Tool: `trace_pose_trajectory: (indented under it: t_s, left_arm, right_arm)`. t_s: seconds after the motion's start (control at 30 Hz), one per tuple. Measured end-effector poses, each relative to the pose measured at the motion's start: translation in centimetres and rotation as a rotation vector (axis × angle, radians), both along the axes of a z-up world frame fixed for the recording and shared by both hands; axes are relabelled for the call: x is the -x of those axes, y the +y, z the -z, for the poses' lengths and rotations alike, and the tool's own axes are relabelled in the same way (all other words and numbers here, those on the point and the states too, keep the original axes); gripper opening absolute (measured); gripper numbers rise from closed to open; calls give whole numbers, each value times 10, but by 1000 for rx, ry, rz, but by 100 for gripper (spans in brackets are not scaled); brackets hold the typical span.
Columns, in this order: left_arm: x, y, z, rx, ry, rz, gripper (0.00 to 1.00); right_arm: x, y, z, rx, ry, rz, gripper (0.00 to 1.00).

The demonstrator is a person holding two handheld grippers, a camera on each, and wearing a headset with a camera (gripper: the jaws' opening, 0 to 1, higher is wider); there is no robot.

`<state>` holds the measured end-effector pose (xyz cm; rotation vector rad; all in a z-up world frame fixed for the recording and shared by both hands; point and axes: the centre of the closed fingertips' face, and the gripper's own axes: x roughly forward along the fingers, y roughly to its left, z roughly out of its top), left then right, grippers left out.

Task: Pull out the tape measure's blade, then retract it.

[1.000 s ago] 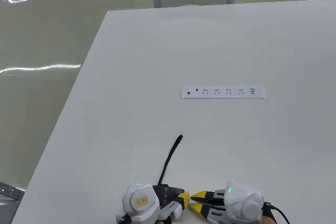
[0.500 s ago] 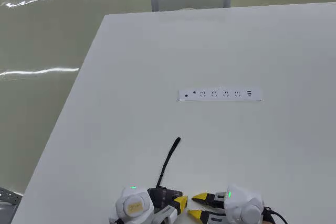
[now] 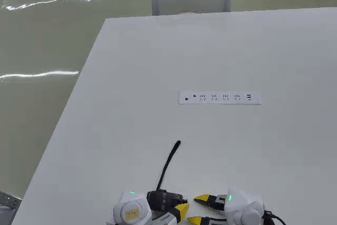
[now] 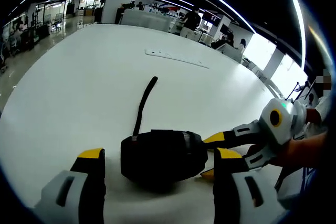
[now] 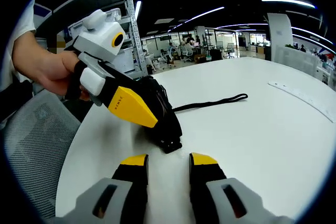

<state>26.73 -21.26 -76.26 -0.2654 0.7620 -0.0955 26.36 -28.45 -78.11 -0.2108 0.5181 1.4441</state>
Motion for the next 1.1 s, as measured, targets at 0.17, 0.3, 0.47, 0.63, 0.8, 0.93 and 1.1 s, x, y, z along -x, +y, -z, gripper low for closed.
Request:
trace_pose_trajectory:
  t_s: [0.17, 0.3, 0.47, 0.63, 0.8, 0.93, 1.1]
  left_arm:
    - [0, -2, -3, 8, -10, 17, 82]
    - [2, -4, -7, 3, -12, 62, 80]
    - [0, -11, -17, 32, -44, 122, 80]
    - [3, -9, -20, 22, -52, 170, 78]
    - [7, -3, -21, -8, -58, 194, 78]
    - [10, -4, -23, -15, -67, 225, 78]
    - [14, -6, -25, -26, -78, 261, 76]
  right_arm:
    - [-1, -3, -3, 1, -7, 4, 30]
    - [-2, -9, -4, 10, -20, 24, 30]
    - [-2, -17, -7, 23, -29, 49, 30]
    - [0, -23, -9, 33, -37, 77, 31]
    - [3, -28, -11, 40, -44, 96, 32]
    - [5, -31, -15, 39, -45, 110, 32]
    - [8, -35, -19, 50, -55, 121, 33]
